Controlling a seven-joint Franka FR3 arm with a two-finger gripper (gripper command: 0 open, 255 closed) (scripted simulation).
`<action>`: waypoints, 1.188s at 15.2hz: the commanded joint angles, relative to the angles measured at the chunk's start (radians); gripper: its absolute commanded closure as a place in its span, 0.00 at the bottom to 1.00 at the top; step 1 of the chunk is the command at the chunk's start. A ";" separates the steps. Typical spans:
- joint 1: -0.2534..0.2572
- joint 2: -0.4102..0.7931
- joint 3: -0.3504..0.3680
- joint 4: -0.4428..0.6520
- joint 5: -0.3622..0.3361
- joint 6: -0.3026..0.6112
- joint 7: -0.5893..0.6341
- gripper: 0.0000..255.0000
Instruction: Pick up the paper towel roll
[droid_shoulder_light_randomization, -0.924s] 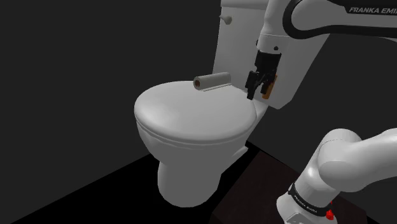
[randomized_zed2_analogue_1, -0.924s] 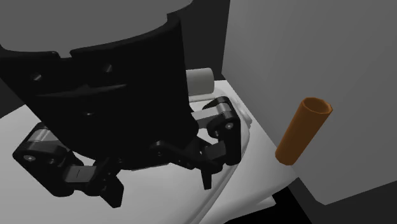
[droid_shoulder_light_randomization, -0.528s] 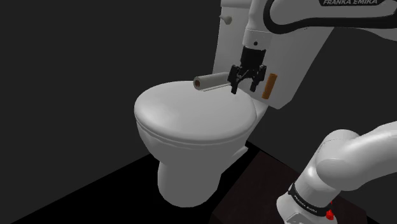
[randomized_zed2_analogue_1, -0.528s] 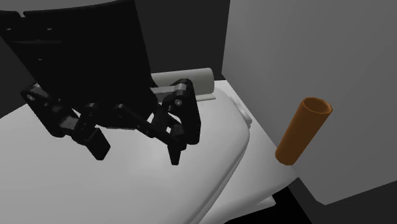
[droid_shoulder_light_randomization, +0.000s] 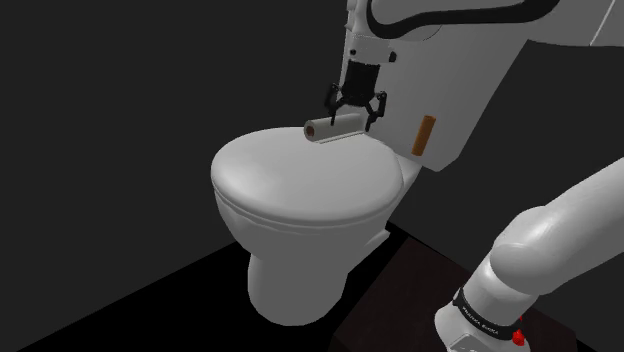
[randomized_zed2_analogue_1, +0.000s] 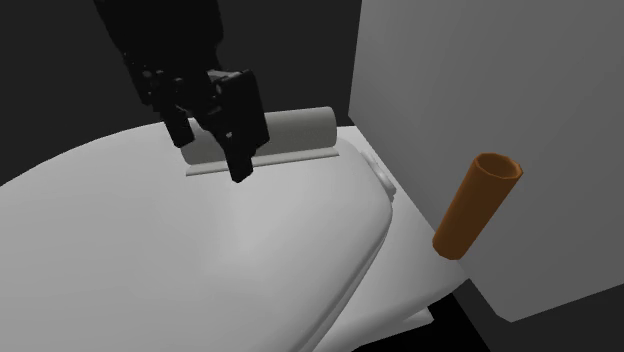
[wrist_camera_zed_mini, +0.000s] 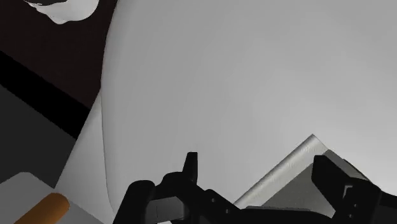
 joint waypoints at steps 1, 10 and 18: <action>-0.028 0.069 0.014 0.072 -0.005 0.009 0.135 0.00; -0.090 0.240 0.015 0.226 -0.039 0.055 0.475 0.00; -0.089 0.238 0.016 0.163 -0.038 0.116 0.475 1.00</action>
